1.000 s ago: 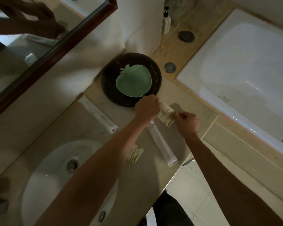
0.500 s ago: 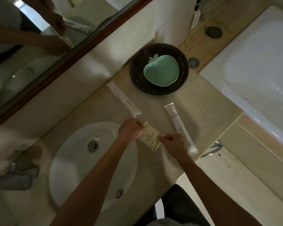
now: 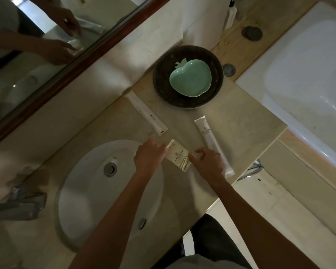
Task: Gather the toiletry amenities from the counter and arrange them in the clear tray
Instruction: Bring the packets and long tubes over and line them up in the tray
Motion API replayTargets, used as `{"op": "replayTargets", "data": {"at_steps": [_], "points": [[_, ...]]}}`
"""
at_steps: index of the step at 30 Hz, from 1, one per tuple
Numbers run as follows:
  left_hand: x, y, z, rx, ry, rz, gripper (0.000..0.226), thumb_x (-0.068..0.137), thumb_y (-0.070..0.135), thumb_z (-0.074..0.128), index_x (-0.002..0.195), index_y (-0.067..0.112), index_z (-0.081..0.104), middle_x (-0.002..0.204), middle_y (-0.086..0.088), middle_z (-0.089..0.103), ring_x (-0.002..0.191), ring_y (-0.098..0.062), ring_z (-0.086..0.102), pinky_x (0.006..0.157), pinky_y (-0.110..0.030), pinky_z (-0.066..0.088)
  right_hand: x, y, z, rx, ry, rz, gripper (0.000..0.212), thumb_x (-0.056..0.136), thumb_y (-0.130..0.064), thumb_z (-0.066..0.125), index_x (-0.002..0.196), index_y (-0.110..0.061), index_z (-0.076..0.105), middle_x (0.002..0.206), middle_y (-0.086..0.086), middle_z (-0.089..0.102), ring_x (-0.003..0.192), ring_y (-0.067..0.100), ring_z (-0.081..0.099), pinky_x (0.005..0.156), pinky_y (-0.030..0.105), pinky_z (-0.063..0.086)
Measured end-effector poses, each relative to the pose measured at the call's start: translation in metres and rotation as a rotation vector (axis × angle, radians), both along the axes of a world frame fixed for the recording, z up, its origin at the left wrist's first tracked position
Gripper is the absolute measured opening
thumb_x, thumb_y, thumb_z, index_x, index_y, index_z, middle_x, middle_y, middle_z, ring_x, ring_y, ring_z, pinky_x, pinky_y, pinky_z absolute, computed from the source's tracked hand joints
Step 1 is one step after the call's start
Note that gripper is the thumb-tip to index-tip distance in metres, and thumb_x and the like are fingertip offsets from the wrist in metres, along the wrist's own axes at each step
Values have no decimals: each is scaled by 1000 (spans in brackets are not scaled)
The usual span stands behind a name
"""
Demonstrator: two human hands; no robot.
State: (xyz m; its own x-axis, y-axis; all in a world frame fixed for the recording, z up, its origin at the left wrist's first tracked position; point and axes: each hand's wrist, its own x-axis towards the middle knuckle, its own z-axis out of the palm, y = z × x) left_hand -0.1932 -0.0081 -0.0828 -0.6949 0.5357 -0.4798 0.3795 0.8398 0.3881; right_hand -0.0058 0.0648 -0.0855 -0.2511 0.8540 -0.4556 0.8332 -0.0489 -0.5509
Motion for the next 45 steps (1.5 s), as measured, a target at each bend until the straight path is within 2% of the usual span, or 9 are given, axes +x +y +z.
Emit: {"op": "replayTargets", "data": {"at_steps": [3, 8, 14, 19, 22, 27, 33, 37, 45], "points": [[9, -14, -4, -25, -81, -14, 40, 81, 55, 54, 97, 22, 71, 93, 2, 71, 89, -21, 66, 80, -34, 53, -1, -3, 2, 22, -22, 64, 31, 86, -47, 68, 109, -26, 72, 87, -6, 74, 72, 6, 58, 55, 17, 33], [16, -2, -8, 67, -170, 8, 29, 78, 41, 60, 56, 21, 57, 61, 5, 60, 69, -20, 63, 60, -27, 43, -1, -23, 2, 12, -28, 57, 24, 86, -45, 67, 102, -27, 74, 80, -11, 69, 68, 5, 60, 49, 15, 32], [18, 28, -7, 99, -188, -157, 25, 82, 43, 61, 95, 24, 71, 92, 2, 73, 84, -18, 69, 76, -39, 59, -10, -51, 1, -87, 13, 36, 21, 86, -40, 68, 104, -30, 73, 74, -14, 69, 61, -6, 59, 50, 12, 35], [15, -8, 0, 131, -30, -25, 40, 84, 52, 53, 111, 26, 67, 102, 3, 72, 97, -17, 67, 84, -37, 54, -3, -21, 6, 87, -6, -34, 16, 86, -38, 68, 98, -30, 73, 77, -11, 67, 71, 9, 63, 60, 20, 42], [32, -45, 0, 129, 28, -34, 29, 89, 51, 56, 106, 31, 67, 84, 8, 67, 85, -15, 66, 75, -33, 54, -12, 19, 5, 159, 9, 282, 32, 92, -40, 63, 122, -32, 65, 97, -5, 68, 84, 13, 64, 76, 30, 52], [56, -60, -15, 57, 74, -108, 45, 87, 57, 53, 122, 28, 60, 102, 5, 69, 97, -18, 65, 82, -37, 53, -56, 61, 11, 150, -210, 1172, 57, 96, -37, 60, 149, -33, 39, 128, 0, 51, 105, 20, 61, 82, 32, 50], [60, -48, -8, 27, 71, -49, 42, 86, 49, 61, 122, 29, 61, 106, 3, 70, 101, -19, 65, 86, -37, 52, -59, 70, 14, 334, -296, 1268, 51, 90, -39, 68, 138, -29, 54, 126, -1, 56, 107, 20, 62, 76, 28, 43], [46, -33, -8, 19, -101, 98, 36, 75, 41, 71, 108, 27, 67, 101, 4, 71, 97, -19, 67, 84, -35, 54, -59, 76, 9, 220, -257, 1181, 40, 88, -40, 69, 125, -26, 61, 118, -1, 59, 108, 19, 61, 84, 31, 49], [42, -70, -9, 133, -292, 149, 13, 78, 35, 73, 83, 24, 72, 85, 3, 70, 84, -16, 68, 74, -27, 53, -53, 61, 18, -162, -268, 1136, 16, 82, -41, 76, 88, -28, 67, 94, -13, 58, 92, 10, 56, 76, 26, 44]]}}
